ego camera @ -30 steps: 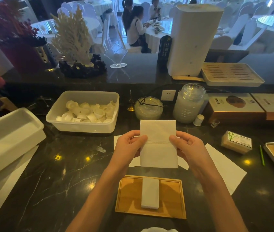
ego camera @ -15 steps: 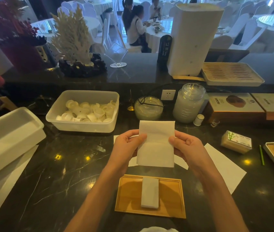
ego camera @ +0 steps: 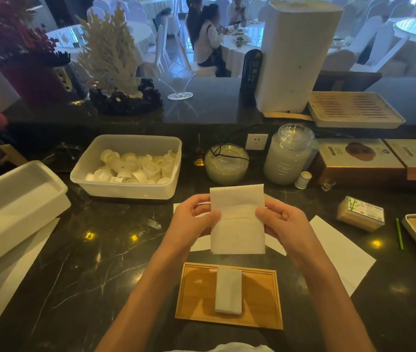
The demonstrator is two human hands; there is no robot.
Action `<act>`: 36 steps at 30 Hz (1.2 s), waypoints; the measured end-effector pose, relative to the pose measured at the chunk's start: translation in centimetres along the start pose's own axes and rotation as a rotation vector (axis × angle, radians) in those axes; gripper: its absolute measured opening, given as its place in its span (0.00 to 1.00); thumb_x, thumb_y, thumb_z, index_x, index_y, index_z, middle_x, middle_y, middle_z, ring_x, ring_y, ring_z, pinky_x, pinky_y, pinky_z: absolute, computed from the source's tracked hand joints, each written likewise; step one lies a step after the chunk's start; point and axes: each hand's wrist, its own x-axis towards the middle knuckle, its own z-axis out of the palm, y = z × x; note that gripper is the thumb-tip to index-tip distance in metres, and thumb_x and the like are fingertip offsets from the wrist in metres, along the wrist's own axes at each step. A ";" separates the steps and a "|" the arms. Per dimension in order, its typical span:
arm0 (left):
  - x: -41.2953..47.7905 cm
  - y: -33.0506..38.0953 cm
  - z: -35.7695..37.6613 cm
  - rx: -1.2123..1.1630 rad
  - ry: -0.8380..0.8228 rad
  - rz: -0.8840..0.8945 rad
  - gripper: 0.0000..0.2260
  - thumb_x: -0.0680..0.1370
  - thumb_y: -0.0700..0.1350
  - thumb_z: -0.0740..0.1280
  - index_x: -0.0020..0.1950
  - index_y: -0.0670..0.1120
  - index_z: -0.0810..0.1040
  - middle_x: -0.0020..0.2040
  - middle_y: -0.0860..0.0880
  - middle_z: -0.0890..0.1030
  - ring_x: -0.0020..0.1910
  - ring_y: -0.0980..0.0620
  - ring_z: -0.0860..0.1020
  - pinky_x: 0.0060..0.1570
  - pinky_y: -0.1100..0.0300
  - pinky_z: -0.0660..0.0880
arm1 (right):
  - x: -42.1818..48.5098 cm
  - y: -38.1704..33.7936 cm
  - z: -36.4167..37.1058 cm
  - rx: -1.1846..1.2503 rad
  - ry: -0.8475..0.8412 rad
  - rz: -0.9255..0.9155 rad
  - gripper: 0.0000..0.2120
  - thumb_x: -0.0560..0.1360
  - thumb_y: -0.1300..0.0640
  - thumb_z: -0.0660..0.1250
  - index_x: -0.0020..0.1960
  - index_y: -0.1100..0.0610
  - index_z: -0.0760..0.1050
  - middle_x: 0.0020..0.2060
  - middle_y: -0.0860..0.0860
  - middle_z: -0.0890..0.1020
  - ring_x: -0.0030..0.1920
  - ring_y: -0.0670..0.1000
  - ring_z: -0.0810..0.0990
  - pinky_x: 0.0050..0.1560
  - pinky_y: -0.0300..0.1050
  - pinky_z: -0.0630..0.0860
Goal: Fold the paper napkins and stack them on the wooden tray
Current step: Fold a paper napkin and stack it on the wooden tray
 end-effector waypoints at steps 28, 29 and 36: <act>0.8 0.0 -1.2 0.106 -0.161 -0.023 0.10 0.78 0.43 0.73 0.55 0.56 0.82 0.50 0.58 0.87 0.52 0.57 0.86 0.44 0.63 0.83 | 0.0 0.4 -0.9 0.033 -0.126 0.127 0.12 0.74 0.58 0.74 0.52 0.42 0.83 0.48 0.42 0.88 0.48 0.46 0.87 0.38 0.40 0.83; 0.7 0.0 -1.2 0.110 -0.156 -0.019 0.10 0.78 0.43 0.73 0.54 0.57 0.82 0.50 0.58 0.87 0.51 0.58 0.86 0.43 0.64 0.83 | -0.1 0.4 -0.9 0.000 -0.122 0.112 0.12 0.74 0.58 0.74 0.51 0.41 0.84 0.48 0.42 0.88 0.49 0.47 0.87 0.39 0.39 0.83; -0.3 -0.2 -0.5 -0.027 -0.224 0.001 0.11 0.79 0.36 0.69 0.43 0.51 0.85 0.58 0.56 0.84 0.61 0.52 0.81 0.49 0.58 0.84 | -0.3 0.0 -1.0 -0.125 -0.057 -0.027 0.16 0.77 0.67 0.69 0.39 0.48 0.87 0.47 0.40 0.86 0.54 0.48 0.81 0.40 0.35 0.82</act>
